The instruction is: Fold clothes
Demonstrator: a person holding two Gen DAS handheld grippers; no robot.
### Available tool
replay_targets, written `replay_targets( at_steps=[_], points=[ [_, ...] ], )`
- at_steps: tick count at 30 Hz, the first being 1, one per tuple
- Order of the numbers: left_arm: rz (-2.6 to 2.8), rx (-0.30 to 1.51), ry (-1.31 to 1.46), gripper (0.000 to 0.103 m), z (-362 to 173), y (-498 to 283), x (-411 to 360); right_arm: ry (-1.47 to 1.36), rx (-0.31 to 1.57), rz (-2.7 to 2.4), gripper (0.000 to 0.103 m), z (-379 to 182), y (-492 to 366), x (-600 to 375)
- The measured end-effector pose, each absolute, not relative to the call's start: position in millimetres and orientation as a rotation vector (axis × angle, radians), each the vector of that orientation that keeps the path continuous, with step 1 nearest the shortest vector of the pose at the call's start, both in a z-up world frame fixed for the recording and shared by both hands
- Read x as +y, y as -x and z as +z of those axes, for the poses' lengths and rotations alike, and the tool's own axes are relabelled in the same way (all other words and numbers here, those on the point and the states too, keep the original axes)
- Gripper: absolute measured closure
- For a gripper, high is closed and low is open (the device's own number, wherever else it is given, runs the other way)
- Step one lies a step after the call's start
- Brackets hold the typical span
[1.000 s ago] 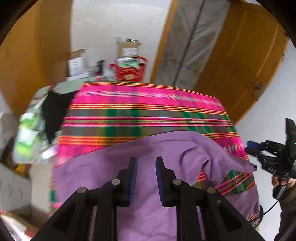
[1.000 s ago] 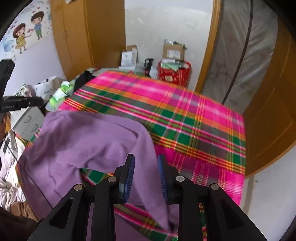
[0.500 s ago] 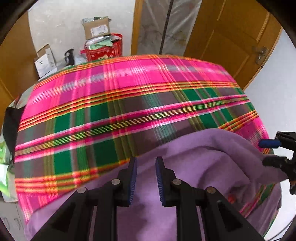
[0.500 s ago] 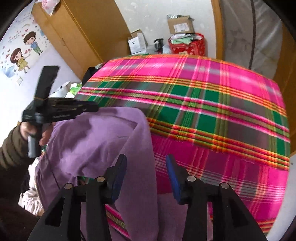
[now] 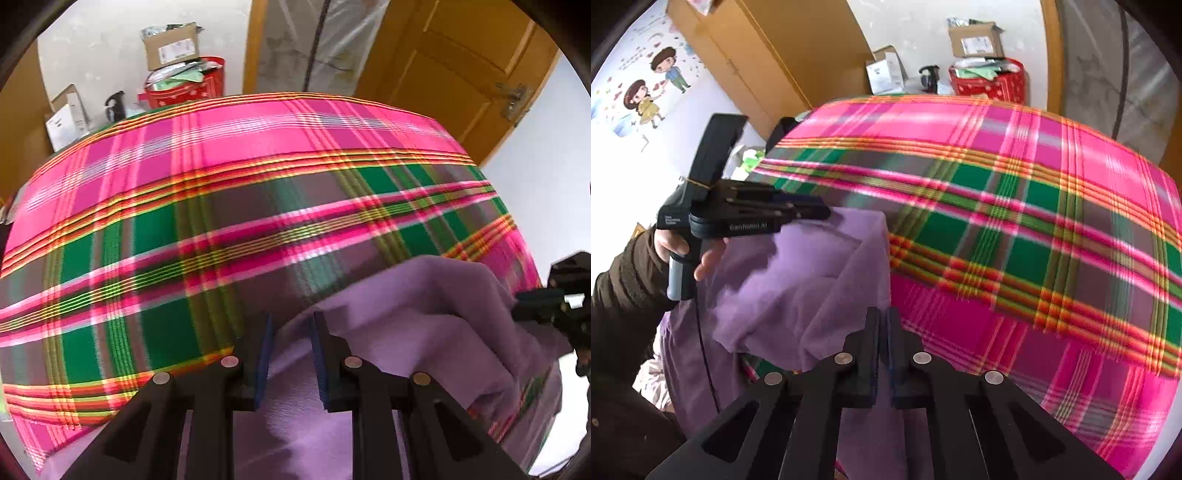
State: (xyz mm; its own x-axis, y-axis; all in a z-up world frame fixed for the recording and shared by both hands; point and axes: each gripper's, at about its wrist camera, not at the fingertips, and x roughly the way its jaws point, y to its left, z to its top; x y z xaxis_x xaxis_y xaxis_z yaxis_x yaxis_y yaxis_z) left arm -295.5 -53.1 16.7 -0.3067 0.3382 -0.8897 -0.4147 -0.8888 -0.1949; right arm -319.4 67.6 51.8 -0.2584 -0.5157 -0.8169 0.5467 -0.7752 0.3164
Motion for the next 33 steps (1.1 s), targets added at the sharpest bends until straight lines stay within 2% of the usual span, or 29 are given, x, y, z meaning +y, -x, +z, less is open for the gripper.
replay_targets(
  at_steps=[2, 7, 12, 18, 19, 21, 24, 29, 33],
  points=[
    [2.212, 0.114, 1.459, 0.082, 16, 294, -52, -1.31, 0.037, -2.102, 0.099, 56, 322, 71],
    [2.195, 0.17, 1.402, 0.069, 15, 290, -43, -1.307, 0.046, -2.138, 0.099, 55, 326, 75],
    [2.226, 0.293, 1.36, 0.068, 13, 290, -28, -1.285, 0.045, -2.219, 0.099, 57, 333, 82],
    [2.266, 0.329, 1.349, 0.068, 12, 290, -19, -1.265, 0.113, -2.322, 0.1, 63, 337, 90],
    [2.26, 0.334, 1.343, 0.07, 12, 289, -18, -1.267, 0.095, -2.324, 0.1, 63, 340, 93],
    [2.234, 0.329, 1.331, 0.084, 12, 288, -17, -1.27, 0.085, -2.339, 0.1, 61, 343, 96],
    [2.214, 0.34, 1.318, 0.096, 13, 286, -13, -1.272, 0.066, -2.347, 0.1, 57, 346, 98],
    [2.29, 0.402, 1.265, 0.1, 14, 284, -10, -1.289, 0.018, -2.364, 0.099, 52, 346, 105],
    [2.322, 0.218, 1.328, 0.1, 13, 297, -24, -1.266, -0.02, -2.415, 0.098, 57, 339, 122]
  ],
)
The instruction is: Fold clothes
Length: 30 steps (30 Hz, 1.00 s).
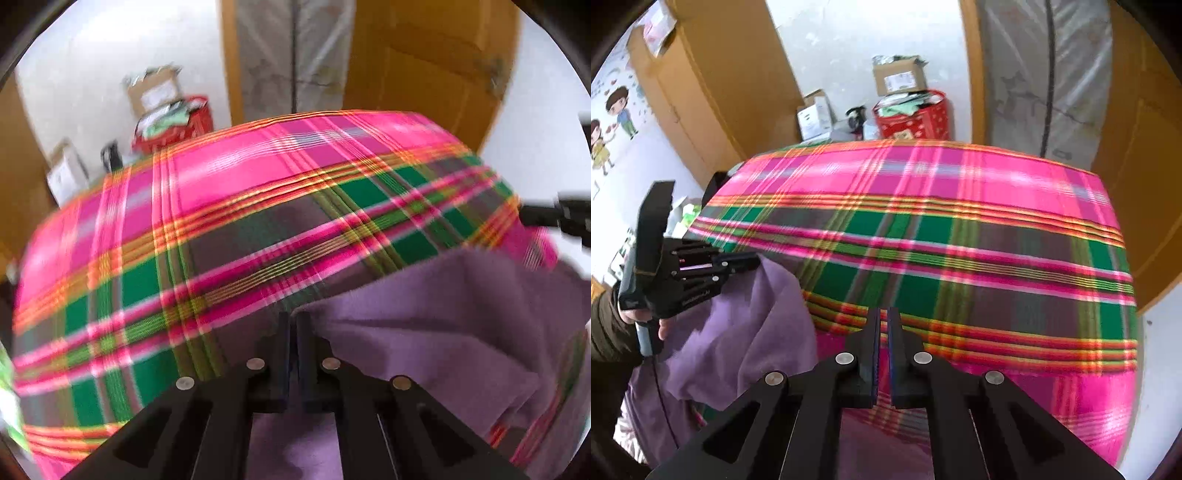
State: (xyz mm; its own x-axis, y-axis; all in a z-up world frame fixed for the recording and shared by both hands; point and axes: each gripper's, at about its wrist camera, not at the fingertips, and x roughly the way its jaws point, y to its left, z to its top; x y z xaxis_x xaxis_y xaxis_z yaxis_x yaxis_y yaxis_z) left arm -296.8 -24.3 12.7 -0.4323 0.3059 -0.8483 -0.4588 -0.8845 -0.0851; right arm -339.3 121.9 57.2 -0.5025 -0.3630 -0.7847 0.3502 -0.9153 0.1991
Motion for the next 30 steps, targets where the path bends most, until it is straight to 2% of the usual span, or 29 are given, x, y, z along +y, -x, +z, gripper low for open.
replay_targets(
  at_steps=[3, 5, 7, 11, 13, 20, 25, 28, 30],
  points=[
    [2.341, 0.217, 1.324, 0.1, 14, 295, -25, -1.26, -0.037, -2.443, 0.097, 63, 329, 138],
    [2.352, 0.226, 1.326, 0.1, 13, 293, -25, -1.256, -0.031, -2.472, 0.092, 65, 318, 149],
    [2.363, 0.189, 1.334, 0.1, 12, 292, -27, -1.251, -0.088, -2.507, 0.077, 64, 305, 167],
    [2.335, 0.103, 1.368, 0.099, 15, 287, -32, -1.232, -0.249, -2.516, 0.07, 56, 276, 199],
    [2.317, 0.052, 1.369, 0.099, 20, 281, -36, -1.22, -0.312, -2.515, 0.056, 50, 260, 212],
    [2.291, 0.028, 1.34, 0.095, 41, 239, -37, -1.275, -0.403, -2.53, 0.054, 21, 237, 228],
    [2.219, 0.056, 1.339, 0.094, 45, 209, -24, -1.245, -0.271, -2.495, 0.053, 21, 246, 201],
    [2.18, 0.064, 1.365, 0.094, 41, 199, -18, -1.216, -0.153, -2.487, 0.044, 23, 256, 184],
    [2.159, 0.072, 1.389, 0.093, 37, 195, -13, -1.193, -0.065, -2.494, 0.044, 24, 263, 174]
  ],
)
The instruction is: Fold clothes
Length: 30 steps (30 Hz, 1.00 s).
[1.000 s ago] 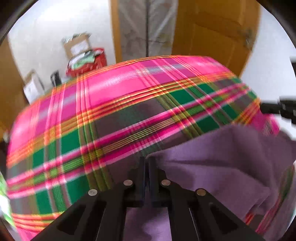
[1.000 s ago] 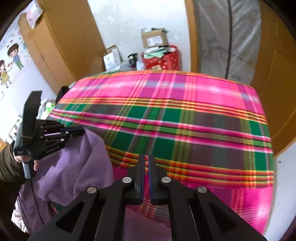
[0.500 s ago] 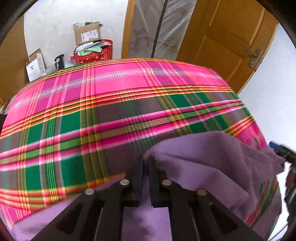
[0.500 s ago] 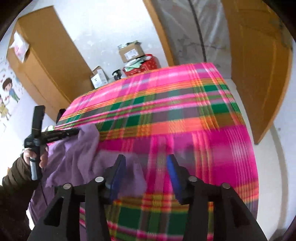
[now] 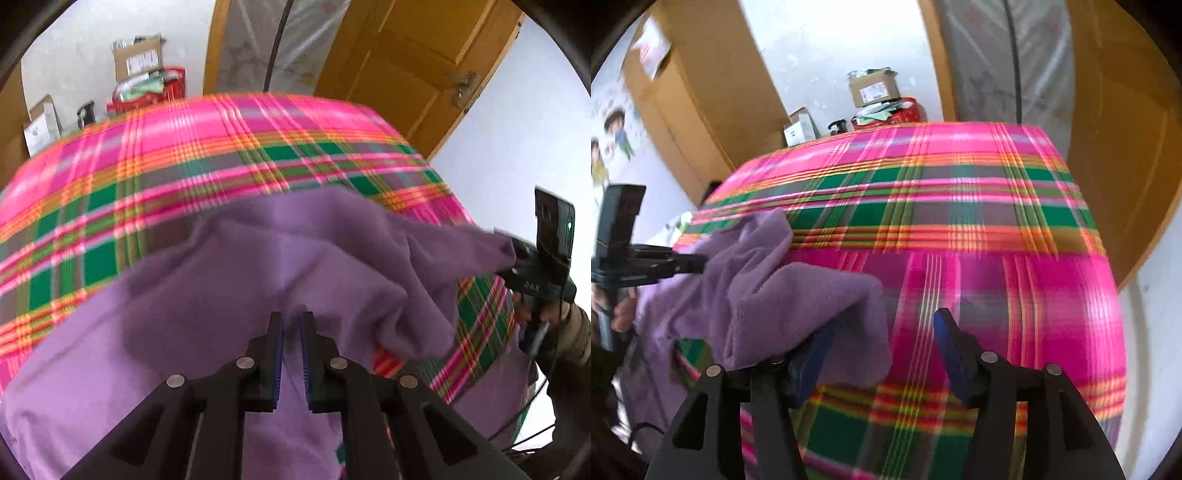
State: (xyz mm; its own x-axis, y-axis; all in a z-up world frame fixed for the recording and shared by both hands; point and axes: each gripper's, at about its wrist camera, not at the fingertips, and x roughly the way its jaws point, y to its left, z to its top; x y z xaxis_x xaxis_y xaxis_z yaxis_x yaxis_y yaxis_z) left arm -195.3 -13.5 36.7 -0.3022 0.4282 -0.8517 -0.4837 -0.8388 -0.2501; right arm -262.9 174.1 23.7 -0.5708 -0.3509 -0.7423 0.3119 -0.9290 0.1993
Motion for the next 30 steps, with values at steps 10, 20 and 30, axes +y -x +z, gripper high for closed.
replay_targets(
  at_steps=[10, 20, 30],
  points=[
    [2.096, 0.06, 1.433, 0.093, 24, 182, 0, -1.258, -0.146, -2.365, 0.068, 8, 284, 159],
    [2.081, 0.039, 1.425, 0.093, 22, 179, 5, -1.139, -0.246, -2.488, 0.097, 47, 265, 184],
    [2.07, 0.057, 1.419, 0.093, 30, 166, 9, -1.168, -0.284, -2.675, 0.097, 60, 263, 221]
  ],
)
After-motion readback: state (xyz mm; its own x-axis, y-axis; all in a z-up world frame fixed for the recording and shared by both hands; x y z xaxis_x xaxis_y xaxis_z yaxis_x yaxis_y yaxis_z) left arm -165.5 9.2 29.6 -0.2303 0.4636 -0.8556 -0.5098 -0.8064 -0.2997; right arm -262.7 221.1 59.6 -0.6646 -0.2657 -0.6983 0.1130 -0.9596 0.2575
